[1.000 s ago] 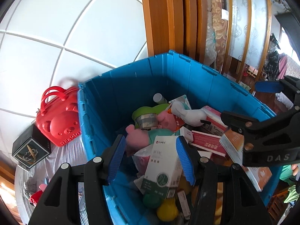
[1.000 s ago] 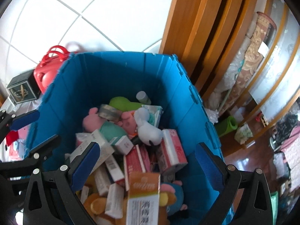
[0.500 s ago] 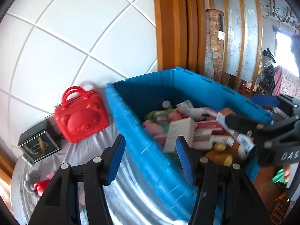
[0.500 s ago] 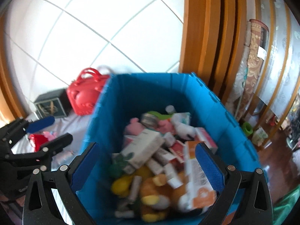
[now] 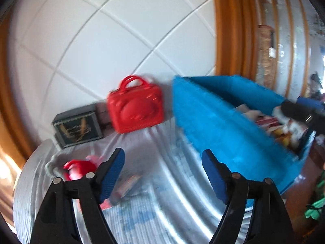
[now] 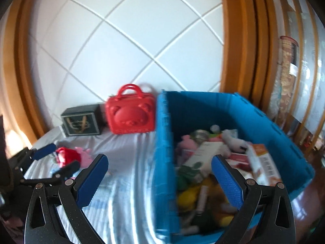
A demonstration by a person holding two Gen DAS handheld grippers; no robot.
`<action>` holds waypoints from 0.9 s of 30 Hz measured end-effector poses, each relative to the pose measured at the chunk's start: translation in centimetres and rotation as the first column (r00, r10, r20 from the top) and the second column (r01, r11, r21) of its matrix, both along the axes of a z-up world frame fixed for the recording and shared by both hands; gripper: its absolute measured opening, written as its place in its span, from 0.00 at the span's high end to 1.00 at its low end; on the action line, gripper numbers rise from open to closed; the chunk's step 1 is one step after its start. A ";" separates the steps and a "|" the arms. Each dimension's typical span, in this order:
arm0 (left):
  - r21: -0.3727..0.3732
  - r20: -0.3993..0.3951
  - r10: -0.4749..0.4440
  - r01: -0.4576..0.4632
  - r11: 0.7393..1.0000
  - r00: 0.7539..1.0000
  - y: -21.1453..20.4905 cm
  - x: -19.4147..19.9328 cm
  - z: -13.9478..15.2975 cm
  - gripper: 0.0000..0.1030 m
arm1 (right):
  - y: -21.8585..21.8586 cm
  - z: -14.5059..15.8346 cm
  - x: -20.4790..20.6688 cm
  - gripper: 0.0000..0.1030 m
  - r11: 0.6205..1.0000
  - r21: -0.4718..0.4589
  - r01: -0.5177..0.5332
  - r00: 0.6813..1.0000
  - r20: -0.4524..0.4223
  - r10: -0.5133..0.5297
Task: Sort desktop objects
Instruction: 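Move both tools back over the remaining items on the bed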
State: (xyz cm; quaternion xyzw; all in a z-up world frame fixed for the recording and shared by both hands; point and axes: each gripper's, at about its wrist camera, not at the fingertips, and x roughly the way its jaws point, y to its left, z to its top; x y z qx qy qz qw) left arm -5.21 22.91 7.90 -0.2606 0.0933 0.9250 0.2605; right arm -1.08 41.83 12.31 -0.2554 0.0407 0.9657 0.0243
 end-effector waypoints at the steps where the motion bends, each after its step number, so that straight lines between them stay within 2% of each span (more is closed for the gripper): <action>1: -0.006 0.014 0.011 -0.011 1.000 1.000 -0.7 -0.4 -0.7 0.24 | -0.6 -0.2 -0.1 0.00 1.000 -0.006 -0.016 1.000 -0.002 0.016; 6: -0.039 0.155 0.094 -0.089 0.995 0.983 -6.1 -3.0 -6.2 0.24 | -4.5 -2.9 -2.2 0.00 0.995 -0.038 -0.096 0.995 0.035 0.097; 10: -0.084 0.218 0.190 -0.176 0.981 0.957 -11.0 -4.8 -9.8 0.24 | -6.7 -6.2 -4.5 0.00 0.990 -0.075 -0.122 0.984 0.119 0.131; 17: -0.100 0.317 0.352 -0.338 0.936 0.881 -19.3 -8.0 -15.3 0.24 | -8.7 -12.4 -8.2 0.00 0.992 -0.098 -0.079 0.956 0.276 0.103; 20: -0.100 0.359 0.393 -0.383 0.918 0.847 -21.1 -9.8 -17.0 0.24 | -8.8 -14.8 -9.5 0.00 0.991 -0.123 -0.056 0.939 0.330 0.094; 23: -0.096 0.399 0.402 -0.399 0.912 0.824 -21.4 -11.5 -18.4 0.24 | -8.8 -17.2 -11.0 0.00 0.990 -0.132 -0.040 0.918 0.387 0.089; 27: -0.116 0.438 0.388 -0.377 0.919 0.811 -20.0 -14.0 -20.3 0.24 | -8.6 -19.7 -13.0 0.00 0.989 -0.143 -0.021 0.887 0.454 0.085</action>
